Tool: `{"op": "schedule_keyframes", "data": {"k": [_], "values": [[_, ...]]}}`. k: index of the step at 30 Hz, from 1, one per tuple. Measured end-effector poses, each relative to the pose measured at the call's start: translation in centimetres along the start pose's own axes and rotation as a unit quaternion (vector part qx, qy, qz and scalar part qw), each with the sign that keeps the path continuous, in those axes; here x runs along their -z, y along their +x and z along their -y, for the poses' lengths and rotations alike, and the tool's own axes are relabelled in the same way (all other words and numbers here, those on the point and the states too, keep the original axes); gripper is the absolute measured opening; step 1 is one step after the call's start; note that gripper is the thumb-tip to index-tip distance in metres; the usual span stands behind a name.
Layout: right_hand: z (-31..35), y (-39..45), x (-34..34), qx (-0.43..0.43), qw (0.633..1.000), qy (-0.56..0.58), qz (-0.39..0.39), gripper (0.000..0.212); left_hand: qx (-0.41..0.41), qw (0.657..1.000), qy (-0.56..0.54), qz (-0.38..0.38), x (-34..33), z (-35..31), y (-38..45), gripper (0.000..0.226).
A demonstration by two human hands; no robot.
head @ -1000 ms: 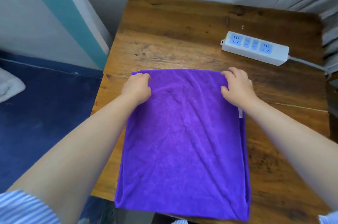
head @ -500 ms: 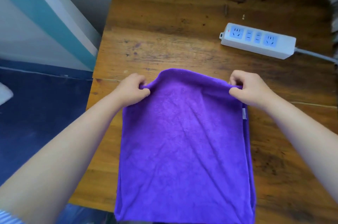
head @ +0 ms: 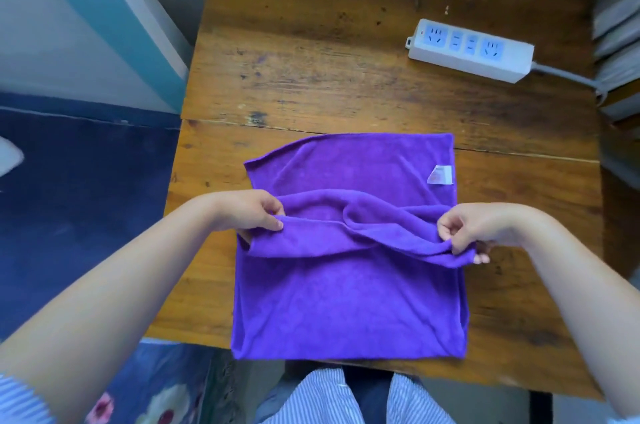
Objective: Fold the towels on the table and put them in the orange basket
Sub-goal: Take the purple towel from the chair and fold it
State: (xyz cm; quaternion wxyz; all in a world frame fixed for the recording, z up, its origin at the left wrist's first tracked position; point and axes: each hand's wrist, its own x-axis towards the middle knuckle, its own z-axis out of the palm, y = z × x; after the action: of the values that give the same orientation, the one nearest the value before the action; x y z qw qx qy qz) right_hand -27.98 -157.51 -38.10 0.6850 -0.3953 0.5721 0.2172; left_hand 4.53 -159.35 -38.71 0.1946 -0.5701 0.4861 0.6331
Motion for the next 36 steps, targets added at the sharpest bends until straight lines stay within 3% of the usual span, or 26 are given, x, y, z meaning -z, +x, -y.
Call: {"op": "schedule_keyframes", "data": {"k": [2, 4, 6, 9, 13, 16, 22, 28, 36], "values": [[0.4, -0.2, 0.6, 0.037, 0.996, 0.000, -0.082, 0.024, -0.049, 0.990, 0.011, -0.132, 0.4, -0.2, 0.2, 0.020], [1.2, -0.5, 1.3, 0.102, 0.974, 0.027, -0.202, 0.026, -0.084, 0.947, 0.109, -0.291, 1.3, -0.5, 0.5, 0.016], [2.0, -1.0, 2.2, 0.148, 0.949, 0.078, -0.269, 0.021, -0.074, 0.908, 0.182, -0.369, 2.1, -0.6, 1.2, 0.026], [3.1, -1.2, 3.4, 0.150, 0.935, 0.076, -0.311, 0.010, -0.039, 0.893, 0.250, -0.373, 2.9, -0.3, 2.4, 0.028], [4.1, -0.2, 4.7, 0.102, 0.887, -0.102, -0.439, 0.015, -0.030, 0.882, 0.317, -0.347, 3.1, 0.2, 3.2, 0.027], [4.6, 1.0, 5.3, 0.104, 0.842, -0.219, -0.481, 0.023, -0.036, 0.866, 0.362, -0.344, 3.3, 0.2, 3.2, 0.028], [5.1, 3.3, 5.2, 0.052, 0.838, -0.246, -0.485, 0.036, -0.108, 0.854, 0.371, -0.349, 4.0, 1.3, 2.5, 0.027], [5.8, 3.5, 5.3, 0.035, 0.841, -0.297, -0.452, 0.031, -0.144, 0.860, 0.330, -0.361, 4.8, 2.3, 1.7, 0.028], [5.1, 3.5, 3.7, 0.045, 0.809, -0.337, -0.480, 0.023, -0.161, 0.851, 0.314, -0.388, 4.9, 2.9, 1.2, 0.027]]}}
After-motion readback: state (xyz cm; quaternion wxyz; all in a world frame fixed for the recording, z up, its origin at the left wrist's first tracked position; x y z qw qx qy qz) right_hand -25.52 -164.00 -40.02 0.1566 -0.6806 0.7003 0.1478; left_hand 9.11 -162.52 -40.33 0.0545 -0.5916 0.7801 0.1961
